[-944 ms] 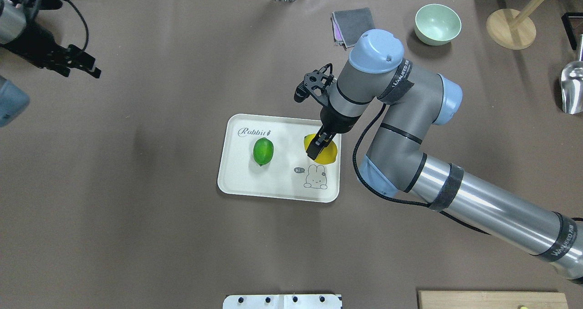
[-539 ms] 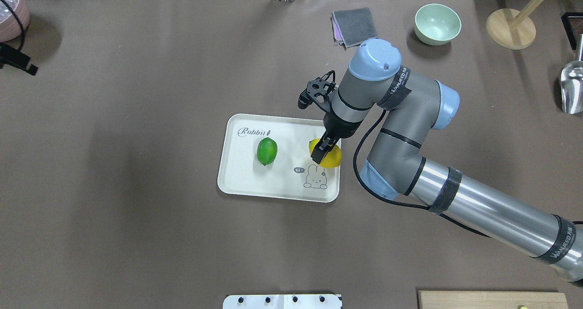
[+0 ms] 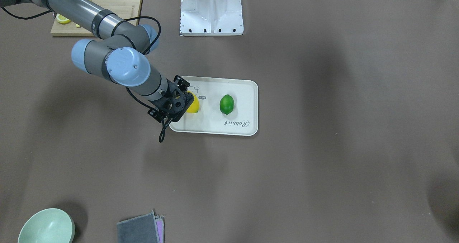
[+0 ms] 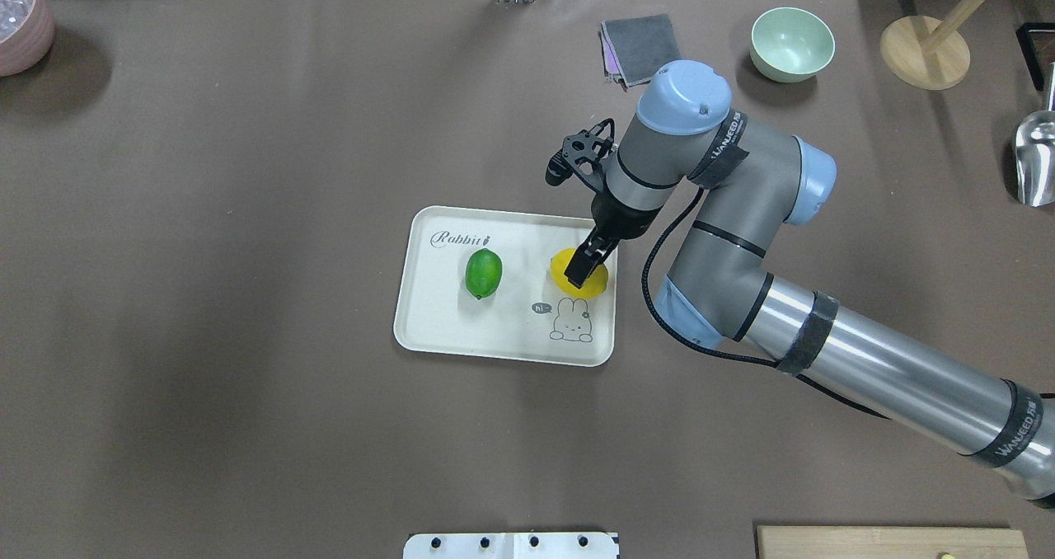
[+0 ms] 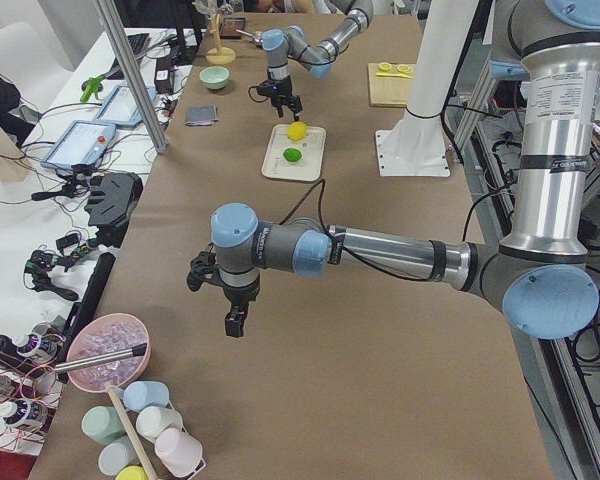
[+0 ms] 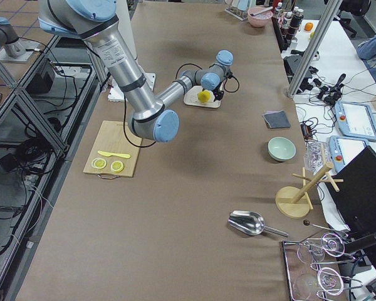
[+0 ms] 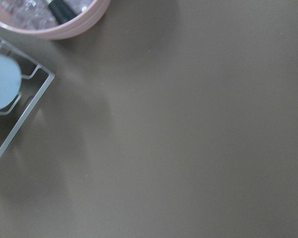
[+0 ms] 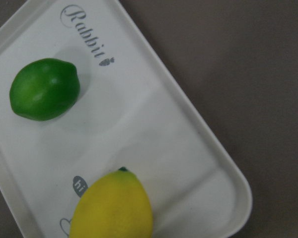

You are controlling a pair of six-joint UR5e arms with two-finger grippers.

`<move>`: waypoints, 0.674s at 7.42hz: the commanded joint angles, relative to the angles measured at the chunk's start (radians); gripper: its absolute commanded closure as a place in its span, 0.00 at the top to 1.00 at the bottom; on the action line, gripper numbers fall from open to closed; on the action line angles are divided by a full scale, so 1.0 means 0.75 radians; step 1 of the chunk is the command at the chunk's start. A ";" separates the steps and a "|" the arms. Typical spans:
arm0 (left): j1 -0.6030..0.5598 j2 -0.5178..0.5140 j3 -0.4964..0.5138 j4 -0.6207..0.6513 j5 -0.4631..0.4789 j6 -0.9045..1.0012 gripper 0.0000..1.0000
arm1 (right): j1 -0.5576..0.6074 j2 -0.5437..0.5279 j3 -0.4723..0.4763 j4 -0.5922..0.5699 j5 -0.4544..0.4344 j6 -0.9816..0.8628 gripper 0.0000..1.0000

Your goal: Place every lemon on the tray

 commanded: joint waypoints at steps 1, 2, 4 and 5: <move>-0.032 0.035 0.014 0.016 -0.010 -0.009 0.98 | 0.150 -0.028 0.007 -0.003 0.116 0.003 0.99; -0.034 0.035 0.033 0.018 -0.012 -0.013 0.98 | 0.222 -0.061 0.011 -0.009 0.161 0.003 0.99; -0.051 0.045 0.074 0.018 -0.069 -0.082 0.98 | 0.345 -0.154 0.036 -0.028 0.163 0.003 0.99; -0.053 0.047 0.080 0.002 -0.064 -0.113 0.98 | 0.428 -0.212 0.034 -0.050 0.135 0.003 0.99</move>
